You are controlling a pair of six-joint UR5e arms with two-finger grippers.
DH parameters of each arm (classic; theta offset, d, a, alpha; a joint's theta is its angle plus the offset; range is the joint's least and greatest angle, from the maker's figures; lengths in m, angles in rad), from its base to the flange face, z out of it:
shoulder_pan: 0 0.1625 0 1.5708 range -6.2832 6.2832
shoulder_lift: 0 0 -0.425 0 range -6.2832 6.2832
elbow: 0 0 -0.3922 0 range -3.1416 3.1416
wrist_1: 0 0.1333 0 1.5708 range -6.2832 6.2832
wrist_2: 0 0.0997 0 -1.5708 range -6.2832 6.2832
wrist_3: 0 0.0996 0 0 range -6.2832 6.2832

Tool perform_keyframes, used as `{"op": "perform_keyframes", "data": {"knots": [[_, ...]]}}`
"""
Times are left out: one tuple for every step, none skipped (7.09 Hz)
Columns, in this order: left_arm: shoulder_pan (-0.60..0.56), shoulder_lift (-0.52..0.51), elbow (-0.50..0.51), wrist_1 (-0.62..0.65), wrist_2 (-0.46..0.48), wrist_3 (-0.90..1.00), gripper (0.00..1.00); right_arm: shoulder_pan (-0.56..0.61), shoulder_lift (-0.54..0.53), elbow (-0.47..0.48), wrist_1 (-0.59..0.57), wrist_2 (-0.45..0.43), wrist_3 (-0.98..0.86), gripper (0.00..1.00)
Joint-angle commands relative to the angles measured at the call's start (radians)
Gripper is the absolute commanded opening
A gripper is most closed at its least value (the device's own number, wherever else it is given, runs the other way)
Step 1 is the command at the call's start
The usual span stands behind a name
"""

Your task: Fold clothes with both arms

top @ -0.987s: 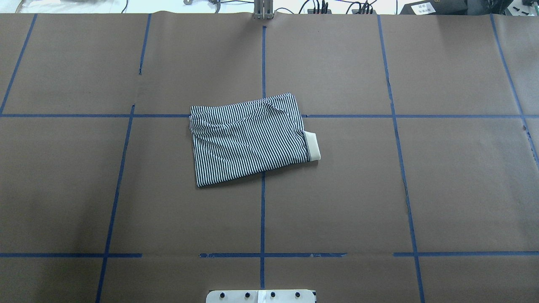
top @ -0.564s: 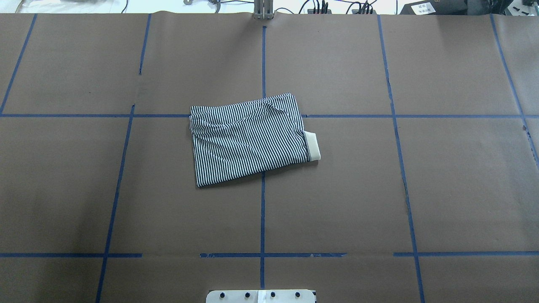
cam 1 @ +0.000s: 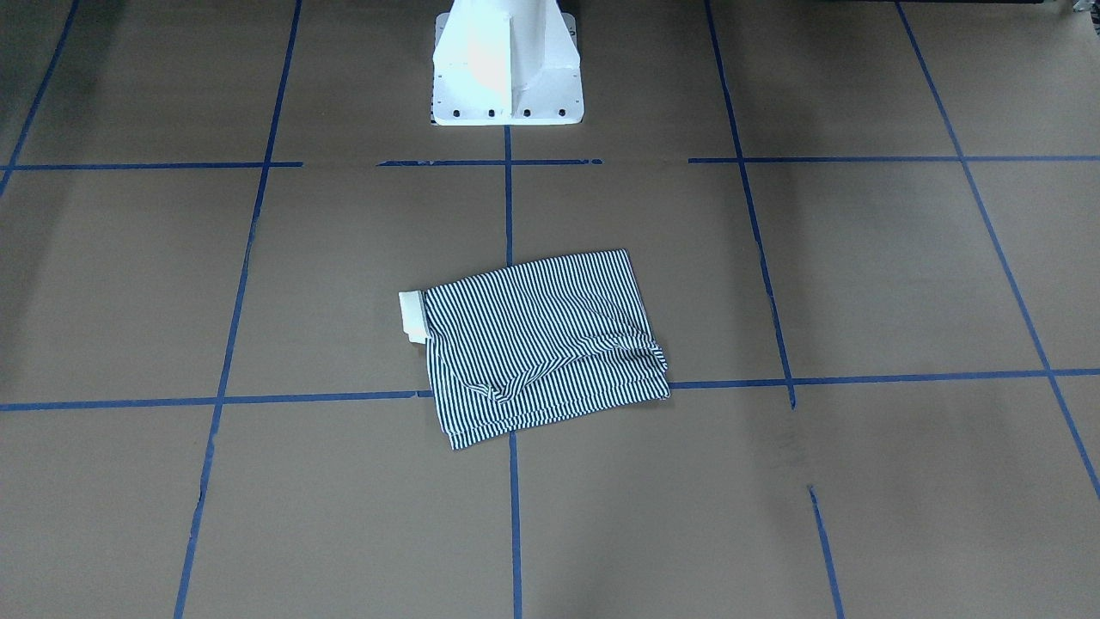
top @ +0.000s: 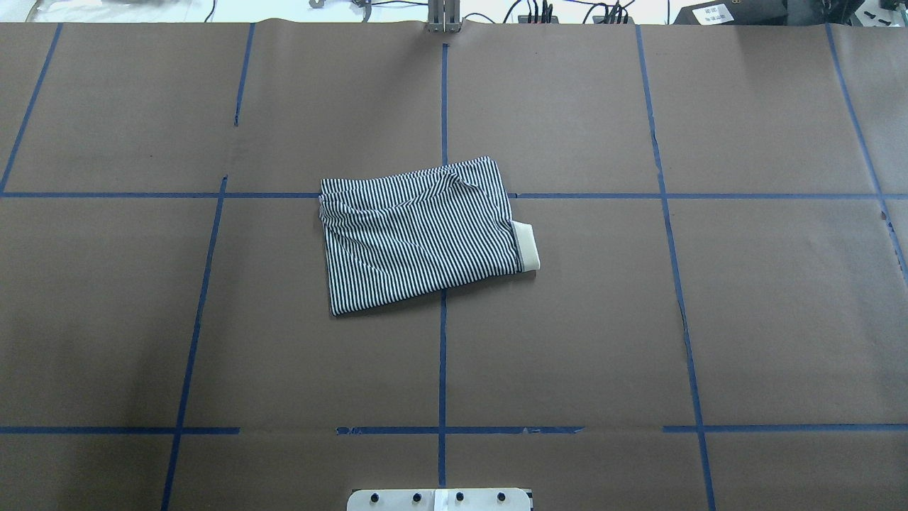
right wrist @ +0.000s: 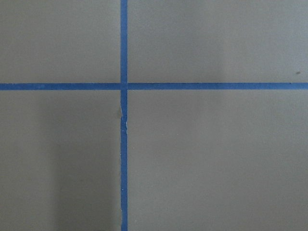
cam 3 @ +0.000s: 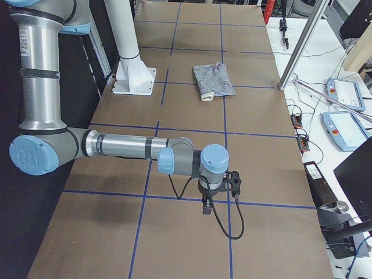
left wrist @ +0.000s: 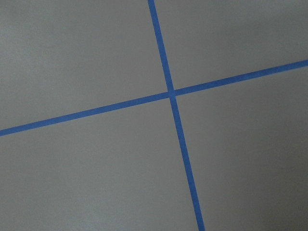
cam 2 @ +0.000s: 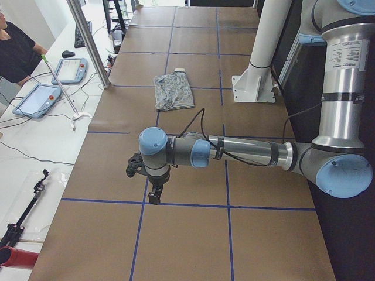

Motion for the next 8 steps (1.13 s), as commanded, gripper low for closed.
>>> {"op": "perform_keyframes", "data": {"knots": [[0.0, 0.0, 0.004, 0.0, -0.002, -0.002, 1.0, -0.001, 0.0, 0.001, 0.002, 0.002, -0.001, 1.0], [0.002, 0.0, 0.009, 0.002, -0.002, -0.006, 1.0, -0.001, 0.0, 0.002, 0.003, 0.004, -0.001, 1.0], [0.0, 0.001, 0.009, 0.002, -0.002, -0.043, 1.0, -0.001, 0.0, 0.004, 0.002, 0.007, -0.001, 1.0], [0.0, 0.001, 0.011, -0.003, -0.002, -0.12, 1.0, -0.001, 0.0, 0.005, 0.002, 0.008, -0.001, 1.0], [0.0, 0.001, 0.012, -0.002, -0.002, -0.13, 1.0, -0.001, 0.0, 0.005, 0.002, 0.008, 0.001, 1.0], [0.0, 0.001, 0.012, -0.003, -0.002, -0.13, 1.0, -0.001, 0.0, 0.005, 0.002, 0.008, 0.001, 1.0], [0.0, 0.001, 0.012, -0.002, -0.002, -0.13, 1.0, -0.001, 0.0, 0.004, 0.002, 0.008, 0.001, 1.0], [0.0, 0.001, 0.011, -0.003, -0.002, -0.13, 1.0, -0.001, 0.0, 0.004, 0.002, 0.008, 0.002, 1.0]]}}
